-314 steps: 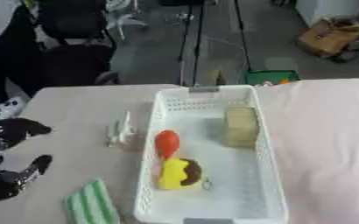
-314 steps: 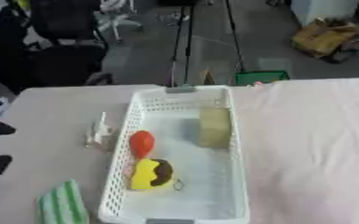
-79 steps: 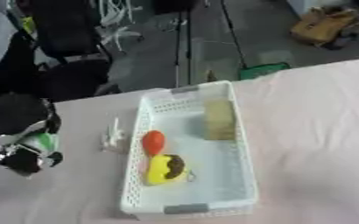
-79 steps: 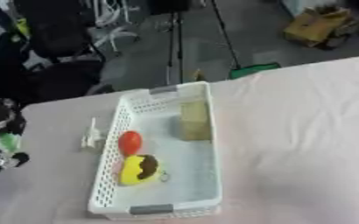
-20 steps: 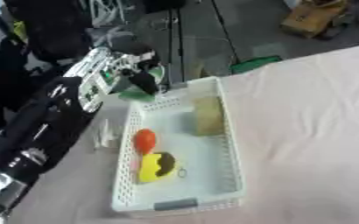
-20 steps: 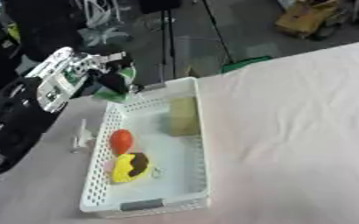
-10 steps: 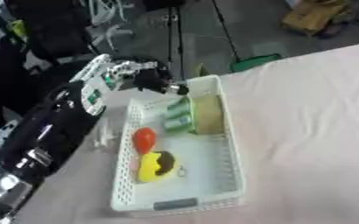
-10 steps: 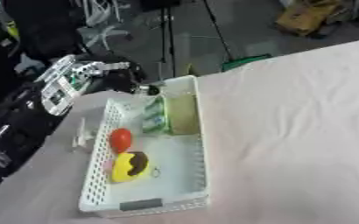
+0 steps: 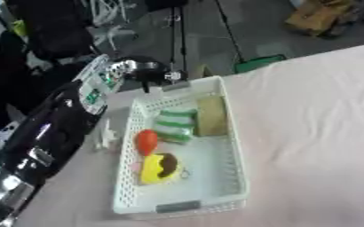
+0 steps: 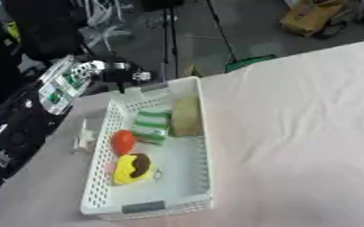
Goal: Pick up objects on the table and place them in the box.
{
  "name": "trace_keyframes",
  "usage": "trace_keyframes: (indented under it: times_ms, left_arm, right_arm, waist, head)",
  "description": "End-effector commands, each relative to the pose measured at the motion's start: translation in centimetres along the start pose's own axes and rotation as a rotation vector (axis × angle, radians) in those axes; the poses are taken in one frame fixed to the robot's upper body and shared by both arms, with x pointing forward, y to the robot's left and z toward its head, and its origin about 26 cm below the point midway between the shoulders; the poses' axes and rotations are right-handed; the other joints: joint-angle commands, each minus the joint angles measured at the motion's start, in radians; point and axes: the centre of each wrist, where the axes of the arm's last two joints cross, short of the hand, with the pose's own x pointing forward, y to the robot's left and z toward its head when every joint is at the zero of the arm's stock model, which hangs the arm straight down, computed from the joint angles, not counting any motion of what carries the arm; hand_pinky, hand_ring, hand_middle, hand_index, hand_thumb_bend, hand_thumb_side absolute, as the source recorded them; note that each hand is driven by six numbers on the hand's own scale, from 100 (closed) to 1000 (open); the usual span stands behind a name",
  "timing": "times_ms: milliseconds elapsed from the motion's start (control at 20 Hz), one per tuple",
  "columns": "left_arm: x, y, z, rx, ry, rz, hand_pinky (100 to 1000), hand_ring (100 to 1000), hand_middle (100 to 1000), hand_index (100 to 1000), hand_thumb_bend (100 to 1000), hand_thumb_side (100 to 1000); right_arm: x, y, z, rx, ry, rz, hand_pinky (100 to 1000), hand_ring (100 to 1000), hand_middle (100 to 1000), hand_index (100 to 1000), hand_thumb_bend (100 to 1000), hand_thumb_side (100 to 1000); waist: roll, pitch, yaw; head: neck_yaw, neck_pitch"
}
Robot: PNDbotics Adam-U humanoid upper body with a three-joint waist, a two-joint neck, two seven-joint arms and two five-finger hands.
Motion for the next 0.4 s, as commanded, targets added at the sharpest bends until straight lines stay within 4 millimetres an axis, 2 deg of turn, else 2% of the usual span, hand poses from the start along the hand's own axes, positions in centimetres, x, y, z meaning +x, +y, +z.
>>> trace_keyframes:
  times_ms: [50, 250, 350, 400]
  left_arm:
    - [-0.3, 1.9, 1.3, 0.050, 0.002, 0.015, 674, 858, 820, 901, 415, 1000]
    - [0.6, 2.9, 2.7, 0.092, -0.057, 0.021, 665, 851, 822, 906, 377, 1000]
    - [1.6, 3.7, 4.5, 0.136, -0.113, -0.007, 665, 848, 832, 927, 328, 1000]
    - [2.4, 4.2, 6.2, 0.188, -0.181, -0.036, 671, 851, 843, 946, 304, 1000]
  right_arm:
    - [0.4, 0.0, -0.8, -0.010, -0.028, -0.017, 850, 933, 827, 788, 100, 1000]
    - [0.3, -0.1, -0.8, -0.006, -0.030, -0.011, 851, 933, 827, 788, 100, 1000]
    - [0.2, -0.3, -0.8, -0.003, -0.033, -0.003, 851, 933, 828, 789, 100, 1000]
    - [0.2, -0.4, -0.8, -0.002, -0.037, 0.004, 852, 933, 828, 789, 100, 1000]
  waist:
    - [-0.011, -0.020, 0.000]
    - [-0.011, -0.023, 0.008]
    - [-0.011, -0.028, 0.017]
    - [-0.011, -0.031, 0.027]
  head:
    - [0.001, 0.007]
    - [-0.009, -0.001]
    - [-0.026, -0.013]
    - [-0.040, -0.018]
